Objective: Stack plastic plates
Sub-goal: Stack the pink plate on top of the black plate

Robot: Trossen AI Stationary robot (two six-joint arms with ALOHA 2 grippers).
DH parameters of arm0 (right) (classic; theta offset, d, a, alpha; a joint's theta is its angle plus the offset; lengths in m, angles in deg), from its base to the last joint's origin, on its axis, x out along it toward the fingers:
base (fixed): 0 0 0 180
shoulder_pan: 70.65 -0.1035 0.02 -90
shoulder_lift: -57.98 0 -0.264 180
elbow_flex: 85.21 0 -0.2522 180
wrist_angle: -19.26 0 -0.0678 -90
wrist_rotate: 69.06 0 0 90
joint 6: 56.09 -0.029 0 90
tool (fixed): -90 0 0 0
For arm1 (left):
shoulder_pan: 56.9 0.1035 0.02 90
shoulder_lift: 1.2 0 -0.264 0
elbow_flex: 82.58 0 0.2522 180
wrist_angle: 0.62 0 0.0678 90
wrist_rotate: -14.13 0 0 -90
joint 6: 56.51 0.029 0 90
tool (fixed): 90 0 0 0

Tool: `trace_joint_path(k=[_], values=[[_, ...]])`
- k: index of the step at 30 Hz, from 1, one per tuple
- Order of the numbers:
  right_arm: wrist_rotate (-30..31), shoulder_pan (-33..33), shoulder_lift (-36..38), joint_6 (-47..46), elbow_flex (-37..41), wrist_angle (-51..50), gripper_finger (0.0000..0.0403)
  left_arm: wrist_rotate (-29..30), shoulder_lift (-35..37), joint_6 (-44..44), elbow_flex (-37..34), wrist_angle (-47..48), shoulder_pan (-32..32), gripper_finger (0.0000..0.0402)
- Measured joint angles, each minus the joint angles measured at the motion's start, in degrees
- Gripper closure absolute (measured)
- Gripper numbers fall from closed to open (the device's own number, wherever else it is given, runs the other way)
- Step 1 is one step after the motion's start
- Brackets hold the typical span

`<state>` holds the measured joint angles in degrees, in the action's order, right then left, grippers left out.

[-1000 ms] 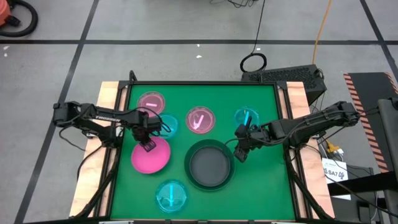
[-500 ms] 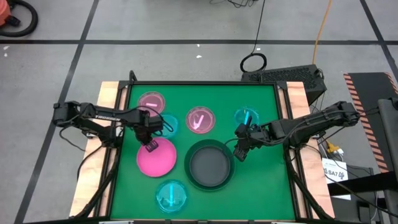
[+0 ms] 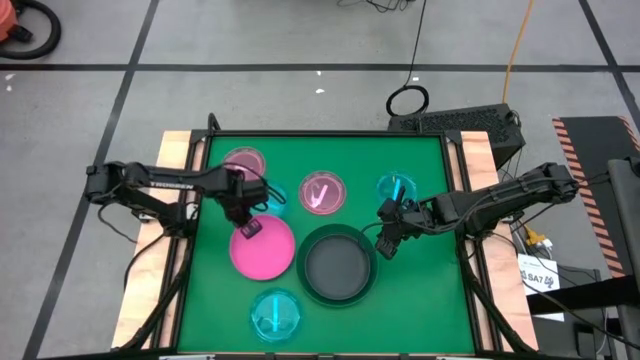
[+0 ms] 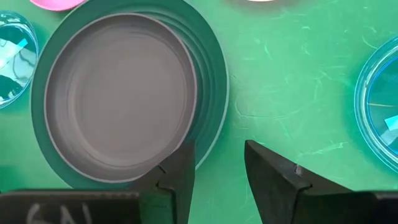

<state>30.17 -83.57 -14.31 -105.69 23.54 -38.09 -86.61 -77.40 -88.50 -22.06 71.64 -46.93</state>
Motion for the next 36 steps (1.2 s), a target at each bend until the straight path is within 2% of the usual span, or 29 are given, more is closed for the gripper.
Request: trace_joint_path(k=[16,22,30,36], values=[[0.0,0.01,0.0,1.07,0.0,0.0,0.0268,0.31,0.0,-0.16,16.44,12.13,0.0,0.0391],[-0.06,0.01,0.0,1.06,0.0,0.0,0.0268,2.28,0.04,-4.34,23.37,15.77,0.02,0.0391],[-2.03,-0.12,0.74,1.46,0.0,0.05,0.027,2.47,0.04,-7.52,30.36,16.7,0.0,0.0391],[-3.36,-1.56,4.4,2.3,0.0,0.04,0.0296,3.65,0.04,-9.07,33.73,16.81,-0.37,0.0391]])
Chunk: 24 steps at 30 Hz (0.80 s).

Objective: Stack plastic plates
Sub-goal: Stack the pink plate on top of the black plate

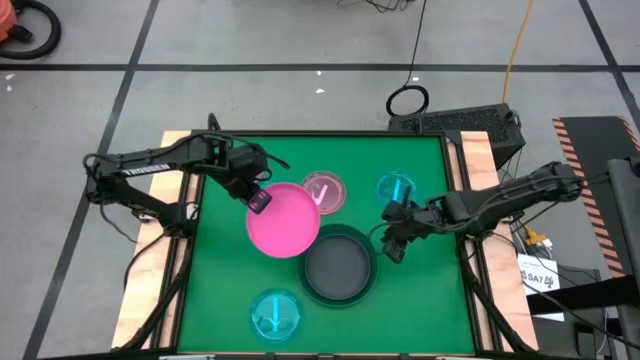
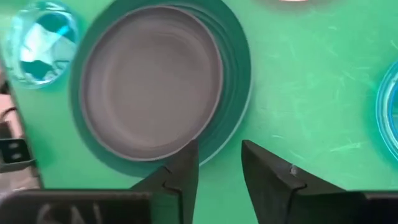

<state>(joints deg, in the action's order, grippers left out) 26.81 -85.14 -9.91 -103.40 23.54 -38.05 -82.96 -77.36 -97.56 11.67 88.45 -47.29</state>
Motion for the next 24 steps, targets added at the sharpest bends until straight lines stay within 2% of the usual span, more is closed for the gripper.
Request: trace_joint_path(k=[15,24], values=[[0.04,-2.83,9.12,2.95,0.0,0.0,0.0396,0.94,-1.23,-8.94,0.46,-2.46,-5.62,0.0391],[0.06,-4.01,11.16,5.39,0.0,-0.04,0.04,1.27,-4.58,-13.79,0.46,-7.28,-9.08,0.0391]])
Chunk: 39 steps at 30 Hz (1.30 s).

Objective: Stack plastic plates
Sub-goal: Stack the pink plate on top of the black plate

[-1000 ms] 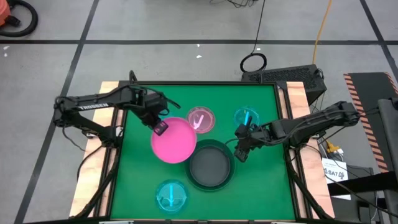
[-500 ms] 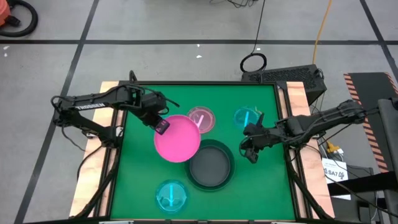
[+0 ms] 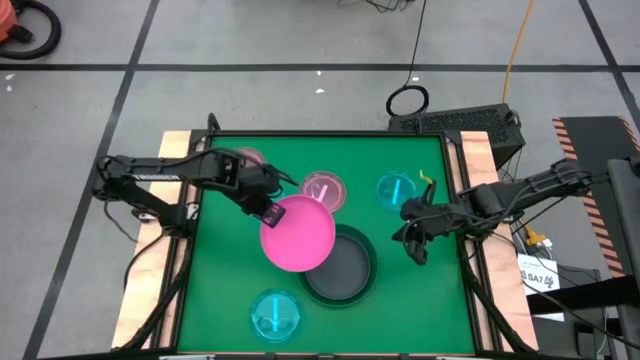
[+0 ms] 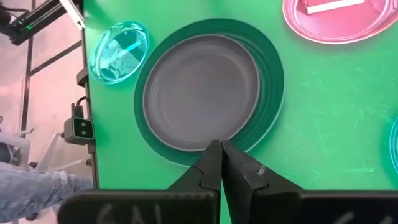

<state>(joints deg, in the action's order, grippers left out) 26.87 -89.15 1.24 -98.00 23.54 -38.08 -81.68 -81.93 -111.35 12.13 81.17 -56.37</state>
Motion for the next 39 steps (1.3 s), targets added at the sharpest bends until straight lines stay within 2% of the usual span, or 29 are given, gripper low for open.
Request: trace_joint_path(k=[15,31,39], values=[[0.15,0.0,1.84,3.19,0.0,-2.26,0.0401,1.48,-7.35,-5.59,0.0,-10.04,-4.25,0.0391],[1.75,0.0,3.47,6.66,0.0,-3.76,0.0401,2.19,-18.91,-6.3,-0.02,-19.39,-7.47,0.0391],[3.42,0.02,4.37,6.86,0.0,-5.92,0.0401,1.65,-22.33,-7.4,-0.02,-23.41,-7.87,0.0391]])
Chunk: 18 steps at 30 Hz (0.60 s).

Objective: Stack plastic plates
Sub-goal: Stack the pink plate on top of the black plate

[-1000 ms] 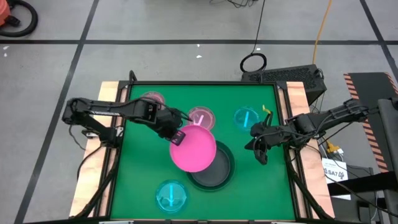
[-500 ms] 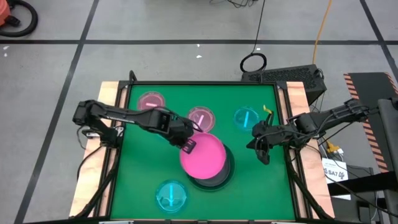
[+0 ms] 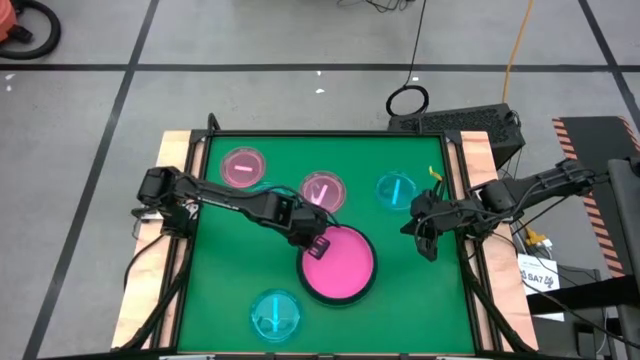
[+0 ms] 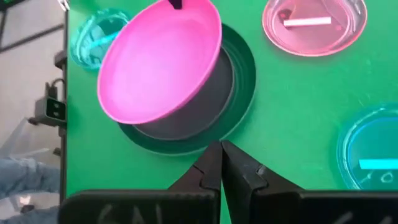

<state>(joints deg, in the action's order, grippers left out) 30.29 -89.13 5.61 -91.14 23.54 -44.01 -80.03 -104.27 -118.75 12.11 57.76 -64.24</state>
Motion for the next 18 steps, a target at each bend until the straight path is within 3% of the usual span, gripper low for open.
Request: trace_joint_path(k=[18], values=[[0.99,0.0,0.36,4.93,0.0,1.22,0.0401,2.69,-3.01,-3.53,-0.01,-3.44,-1.8,0.0391]])
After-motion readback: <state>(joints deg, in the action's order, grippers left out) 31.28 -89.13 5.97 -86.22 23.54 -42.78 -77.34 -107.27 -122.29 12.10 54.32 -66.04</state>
